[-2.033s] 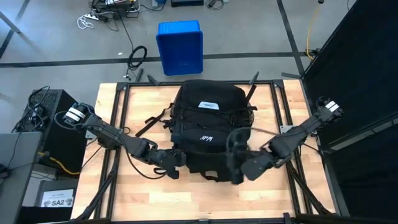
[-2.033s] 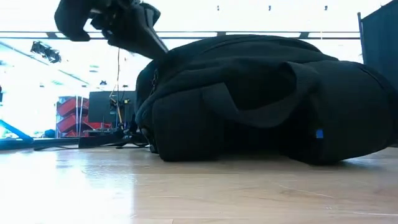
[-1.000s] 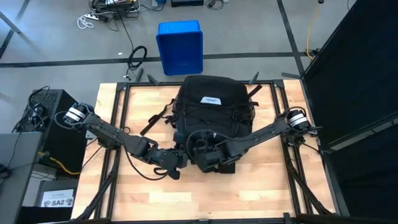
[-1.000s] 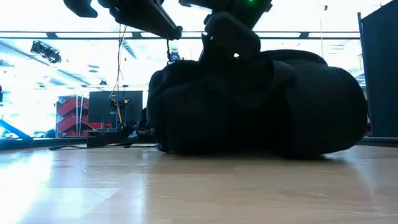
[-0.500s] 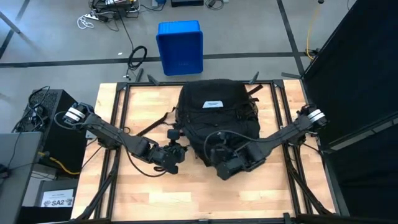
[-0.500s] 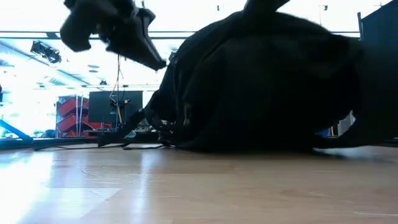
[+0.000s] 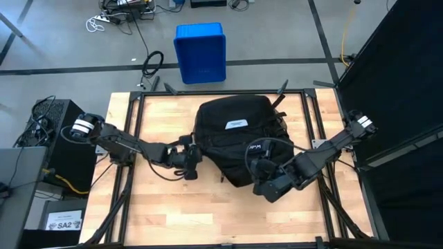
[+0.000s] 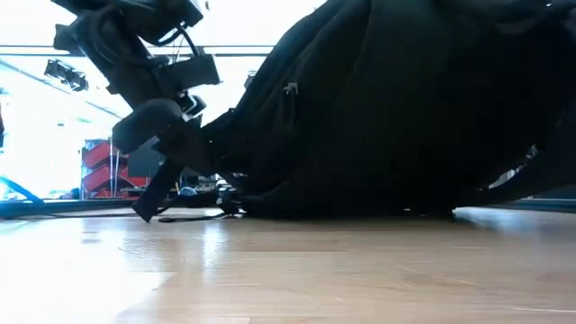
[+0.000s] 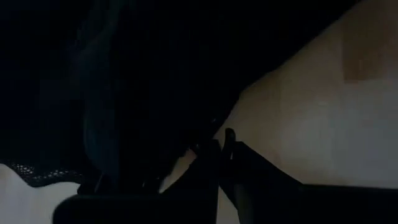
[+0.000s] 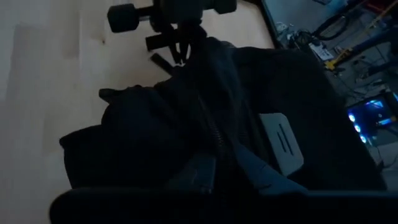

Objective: Unpack backpack
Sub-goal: Close the black backpack, then return to Home Position

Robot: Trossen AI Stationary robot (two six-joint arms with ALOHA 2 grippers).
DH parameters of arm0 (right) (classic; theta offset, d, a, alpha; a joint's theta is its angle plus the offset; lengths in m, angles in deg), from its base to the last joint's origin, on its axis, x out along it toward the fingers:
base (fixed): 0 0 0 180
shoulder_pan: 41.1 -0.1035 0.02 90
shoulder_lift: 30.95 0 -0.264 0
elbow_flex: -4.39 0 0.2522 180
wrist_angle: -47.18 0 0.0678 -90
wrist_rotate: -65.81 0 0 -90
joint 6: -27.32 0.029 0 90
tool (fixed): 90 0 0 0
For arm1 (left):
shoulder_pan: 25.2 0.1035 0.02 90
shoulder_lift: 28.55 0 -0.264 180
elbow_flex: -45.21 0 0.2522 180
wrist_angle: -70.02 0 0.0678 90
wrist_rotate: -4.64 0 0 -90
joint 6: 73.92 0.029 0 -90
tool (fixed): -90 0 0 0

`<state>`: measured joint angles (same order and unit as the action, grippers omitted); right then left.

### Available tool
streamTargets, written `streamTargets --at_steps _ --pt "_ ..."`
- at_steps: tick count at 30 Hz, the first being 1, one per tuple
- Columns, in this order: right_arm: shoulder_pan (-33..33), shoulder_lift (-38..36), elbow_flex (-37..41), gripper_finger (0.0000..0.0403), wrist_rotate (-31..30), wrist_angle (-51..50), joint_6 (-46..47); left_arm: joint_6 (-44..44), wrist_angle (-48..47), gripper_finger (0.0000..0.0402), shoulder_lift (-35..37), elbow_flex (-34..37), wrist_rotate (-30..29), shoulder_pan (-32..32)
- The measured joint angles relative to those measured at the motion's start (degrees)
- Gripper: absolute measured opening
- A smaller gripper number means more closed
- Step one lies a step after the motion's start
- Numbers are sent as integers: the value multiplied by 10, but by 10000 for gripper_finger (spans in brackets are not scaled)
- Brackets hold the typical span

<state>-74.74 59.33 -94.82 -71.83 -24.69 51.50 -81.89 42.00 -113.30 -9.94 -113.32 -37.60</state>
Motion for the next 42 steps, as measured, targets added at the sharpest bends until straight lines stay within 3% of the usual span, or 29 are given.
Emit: streamTargets --at_steps 4,9,13,20,26,30,35,38,42 --pt "6 -1 1 0 8 -6 13 8 15 0 0 10 38 22" --pt "41 1 26 13 87 1 18 60 96 10 -5 6 119 26" --pt "69 2 62 64 134 10 18 68 96 48 -4 -16 142 26" --pt "70 -14 67 177 185 20 -10 34 20 118 -4 -68 245 18" --pt "47 -55 67 244 199 55 -17 65 -29 132 -4 -138 247 -9" --pt "28 -88 67 262 183 113 -59 94 -29 131 -4 -201 234 -33" --pt "-7 -141 81 224 87 197 -187 185 -73 129 7 -272 159 -53" --pt "0 -194 119 163 95 226 -209 214 -79 112 49 -275 124 -50" --pt "18 -289 207 57 101 263 -227 229 -52 53 138 -227 118 -20"
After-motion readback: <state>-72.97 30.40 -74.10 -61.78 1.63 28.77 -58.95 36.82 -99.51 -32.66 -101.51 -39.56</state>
